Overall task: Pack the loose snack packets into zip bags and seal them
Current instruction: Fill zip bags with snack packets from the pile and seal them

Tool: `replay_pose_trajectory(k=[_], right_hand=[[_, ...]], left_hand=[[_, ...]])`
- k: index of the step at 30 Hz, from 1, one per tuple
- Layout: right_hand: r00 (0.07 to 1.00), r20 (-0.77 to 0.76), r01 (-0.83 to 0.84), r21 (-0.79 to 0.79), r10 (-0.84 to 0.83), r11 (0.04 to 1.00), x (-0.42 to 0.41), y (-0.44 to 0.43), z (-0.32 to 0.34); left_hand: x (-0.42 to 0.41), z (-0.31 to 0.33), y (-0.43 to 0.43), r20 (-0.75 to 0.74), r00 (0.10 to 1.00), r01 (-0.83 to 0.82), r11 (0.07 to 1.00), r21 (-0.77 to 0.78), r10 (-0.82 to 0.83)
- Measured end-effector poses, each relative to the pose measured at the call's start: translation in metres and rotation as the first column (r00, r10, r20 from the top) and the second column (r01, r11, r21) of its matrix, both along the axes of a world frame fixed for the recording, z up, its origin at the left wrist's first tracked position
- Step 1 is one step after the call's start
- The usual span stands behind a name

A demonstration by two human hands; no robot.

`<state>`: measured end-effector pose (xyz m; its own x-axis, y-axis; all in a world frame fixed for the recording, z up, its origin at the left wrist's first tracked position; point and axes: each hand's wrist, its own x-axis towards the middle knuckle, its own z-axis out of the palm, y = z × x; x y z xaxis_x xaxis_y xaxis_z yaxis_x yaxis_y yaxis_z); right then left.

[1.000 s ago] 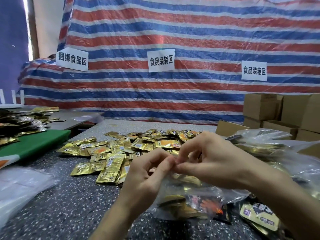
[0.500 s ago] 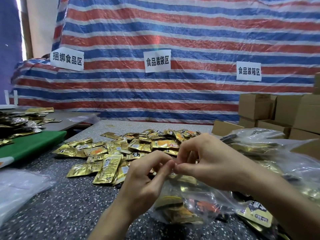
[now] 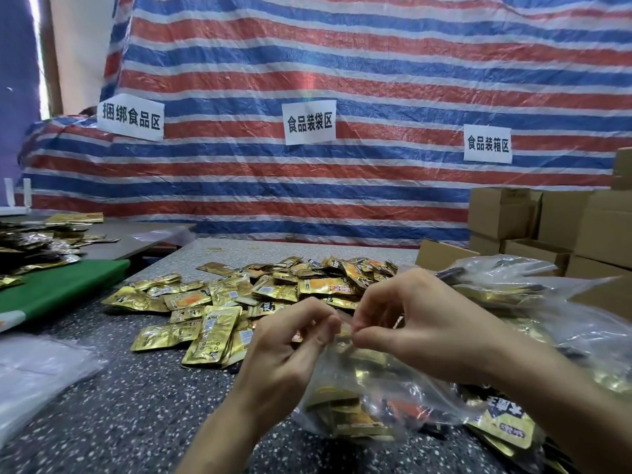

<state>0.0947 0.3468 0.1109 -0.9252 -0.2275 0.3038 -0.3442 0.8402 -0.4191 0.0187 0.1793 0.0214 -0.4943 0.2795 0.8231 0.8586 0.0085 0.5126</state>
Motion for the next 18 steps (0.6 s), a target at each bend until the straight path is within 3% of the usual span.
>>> replay_pose_trajectory(k=[7,10,18], right_hand=[[0.999,-0.049,-0.009,-0.045,0.006,0.999,0.002,0.005,-0.006],[1.0,-0.009,-0.004,-0.051,0.003,0.999,0.005,0.009,-0.01],[0.998,0.059,0.03,-0.18,-0.019,0.983,0.011,0.022,-0.015]], left_hand=[[0.004,-0.001,0.004,0.004,1.0,-0.023,0.999,0.039,0.022],[0.002,0.001,0.0,0.06,0.998,-0.036,0.994,0.105,0.03],[0.003,-0.003,0.005,0.09,0.996,0.014,0.996,0.093,-0.023]])
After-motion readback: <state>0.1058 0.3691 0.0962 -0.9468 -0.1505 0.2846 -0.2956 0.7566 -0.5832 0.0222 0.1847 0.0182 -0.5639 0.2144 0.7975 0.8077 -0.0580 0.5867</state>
